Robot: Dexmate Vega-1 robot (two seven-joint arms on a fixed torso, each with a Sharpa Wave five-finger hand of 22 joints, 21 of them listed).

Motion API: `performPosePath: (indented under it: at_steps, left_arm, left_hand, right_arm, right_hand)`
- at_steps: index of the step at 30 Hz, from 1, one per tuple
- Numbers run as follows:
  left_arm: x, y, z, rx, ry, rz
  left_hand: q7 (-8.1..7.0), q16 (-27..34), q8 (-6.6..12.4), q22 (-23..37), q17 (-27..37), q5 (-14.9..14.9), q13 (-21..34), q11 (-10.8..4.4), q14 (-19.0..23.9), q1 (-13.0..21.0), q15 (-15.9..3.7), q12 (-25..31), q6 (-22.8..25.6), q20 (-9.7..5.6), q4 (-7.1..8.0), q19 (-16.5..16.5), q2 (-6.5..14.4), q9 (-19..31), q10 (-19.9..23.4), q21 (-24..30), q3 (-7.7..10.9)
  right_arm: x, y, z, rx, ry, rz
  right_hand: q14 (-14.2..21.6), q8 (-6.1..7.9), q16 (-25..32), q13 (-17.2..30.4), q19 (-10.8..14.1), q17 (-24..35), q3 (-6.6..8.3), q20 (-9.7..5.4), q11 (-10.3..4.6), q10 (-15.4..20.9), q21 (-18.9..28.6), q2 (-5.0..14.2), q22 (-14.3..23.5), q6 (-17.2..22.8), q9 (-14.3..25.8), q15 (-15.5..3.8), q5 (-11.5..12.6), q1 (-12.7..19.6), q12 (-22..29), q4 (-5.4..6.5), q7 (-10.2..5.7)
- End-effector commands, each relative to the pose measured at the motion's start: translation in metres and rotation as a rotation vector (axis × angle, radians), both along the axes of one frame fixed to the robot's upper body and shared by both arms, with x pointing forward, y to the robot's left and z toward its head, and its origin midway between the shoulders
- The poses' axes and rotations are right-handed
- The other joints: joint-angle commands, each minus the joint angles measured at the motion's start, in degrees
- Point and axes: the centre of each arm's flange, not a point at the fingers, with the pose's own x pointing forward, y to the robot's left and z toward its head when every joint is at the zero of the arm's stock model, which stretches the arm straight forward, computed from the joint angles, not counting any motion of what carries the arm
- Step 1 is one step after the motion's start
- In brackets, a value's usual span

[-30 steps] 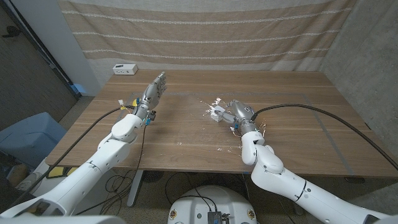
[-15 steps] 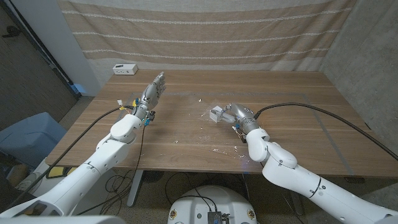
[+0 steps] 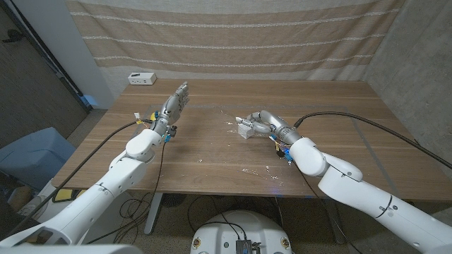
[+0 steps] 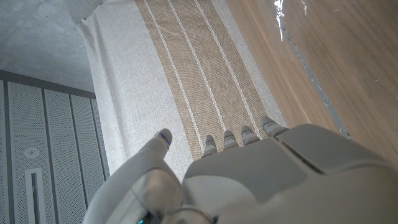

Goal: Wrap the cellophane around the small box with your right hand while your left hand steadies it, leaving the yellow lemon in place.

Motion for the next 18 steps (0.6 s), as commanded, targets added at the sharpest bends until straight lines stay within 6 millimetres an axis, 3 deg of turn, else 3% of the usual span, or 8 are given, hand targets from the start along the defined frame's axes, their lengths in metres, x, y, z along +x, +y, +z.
performPosePath:
  at_steps: [1,5,8,10,12,13,15,18]
  left_arm:
    - [0.002,-0.003,0.005,0.029,-0.009,-0.007]
    - [0.001,-0.004,0.009,0.076,-0.021,0.009]
    - [-0.002,-0.004,0.012,0.149,-0.028,0.05]
    - [-0.007,-0.003,0.015,0.191,-0.042,0.099]
    - [-0.013,-0.002,0.018,0.238,-0.058,0.151]
    - [-0.016,-0.001,0.019,0.262,-0.066,0.175]
    - [-0.023,0.0,0.022,0.32,-0.079,0.223]
    - [-0.035,0.002,0.025,0.415,-0.091,0.287]
  left_hand:
    - [-0.13,0.0,-0.06,0.0,0.0,-0.4,0.1,0.22,-6.0,0.8,0.1,-0.1,-0.8,-0.25,-0.46,-0.1,2.9,0.3,-4.0,0.1,0.55]
    - [-1.22,0.1,0.25,-0.1,0.1,-1.3,0.2,-0.03,-5.5,2.4,-0.18,0.1,-0.5,-0.72,-2.71,-0.2,1.0,0.3,-3.5,-0.1,0.68]
    - [-1.97,0.6,1.36,-0.3,0.1,-2.8,0.2,-0.48,-2.1,6.5,-0.43,1.4,3.2,-0.69,-7.86,0.8,-0.7,0.3,0.8,-0.1,1.38]
    - [-1.38,1.1,2.07,-0.3,0.1,-3.1,0.2,-0.23,1.9,9.3,-0.24,2.6,8.1,-0.54,-11.27,2.5,-1.1,0.4,5.8,0.1,1.66]
    - [-0.54,1.5,2.17,-0.3,0.2,-3.2,0.3,0.11,5.0,10.4,0.33,3.2,10.7,-0.18,-12.74,3.6,-1.2,0.4,8.7,0.3,1.52]
    - [-0.14,2.1,2.18,-0.2,0.2,-3.2,0.4,-0.03,9.1,11.8,0.59,3.7,12.8,0.52,-14.05,5.6,-1.3,0.5,11.2,0.8,1.53]
    - [0.0,2.2,2.28,-0.2,0.2,-3.2,0.4,0.03,10.6,12.5,0.17,4.1,14.1,0.67,-14.58,6.7,-1.3,0.5,12.9,1.1,1.53]
    - [0.07,2.6,2.37,-0.1,0.3,-3.1,0.6,0.28,14.5,14.4,-0.41,4.7,16.6,1.27,-15.54,8.5,-1.5,0.5,16.2,1.5,1.58]
  right_arm:
    - [-0.018,-0.005,0.019,0.041,0.029,0.199]
    - [-0.018,-0.008,0.021,0.045,0.027,0.198]
    - [-0.017,-0.008,0.02,0.03,0.02,0.177]
    - [-0.015,-0.006,0.019,0.012,0.01,0.157]
    - [-0.013,-0.004,0.017,-0.029,-0.01,0.127]
    - [-0.013,-0.002,0.017,-0.056,-0.02,0.104]
    - [-0.012,0.0,0.016,-0.093,-0.028,0.084]
    - [-0.01,0.004,0.014,-0.131,-0.028,0.063]
  right_hand:
    - [5.0,0.27,2.2,0.1,4.6,0.3,-0.04,-0.99,0.32,4.7,1.5,0.16,0.2,2.0,0.1,-0.33,0.7,0.6,1.4,-0.56,0.46]
    - [8.7,0.41,3.5,0.1,8.0,-0.1,0.79,-2.08,0.76,7.2,2.6,1.93,0.2,3.2,0.1,-0.46,0.9,1.6,1.9,-0.93,0.98]
    - [10.3,0.56,3.9,0.1,9.6,-0.5,2.15,-2.46,0.95,8.4,3.1,3.76,0.2,4.3,0.1,-0.5,0.8,3.6,1.9,-1.96,1.04]
    - [10.6,0.46,4.1,0.1,10.0,-0.8,4.35,-2.58,0.88,9.0,3.1,6.09,0.2,4.8,0.0,-0.67,0.6,7.2,1.7,-3.93,1.15]
    - [10.5,0.29,3.8,0.0,10.1,-1.1,5.55,-2.61,0.9,9.1,3.1,7.04,0.2,4.8,0.0,-0.54,0.1,9.2,1.5,-5.2,1.16]
    - [10.6,0.21,3.8,0.0,10.4,-1.3,6.39,-2.77,1.04,9.5,3.2,7.77,0.2,4.9,0.0,-0.51,-0.1,10.4,1.5,-5.97,1.14]
    - [11.4,0.3,3.9,0.0,10.9,-1.5,7.04,-2.99,1.03,10.4,3.4,8.24,0.2,5.5,0.0,-0.81,-0.6,11.2,1.7,-6.59,1.15]
    - [16.0,0.52,5.5,-0.1,14.4,-1.6,8.22,-3.65,1.02,13.0,4.8,9.21,0.2,7.2,-0.1,-1.69,-1.7,11.8,2.1,-7.46,1.13]
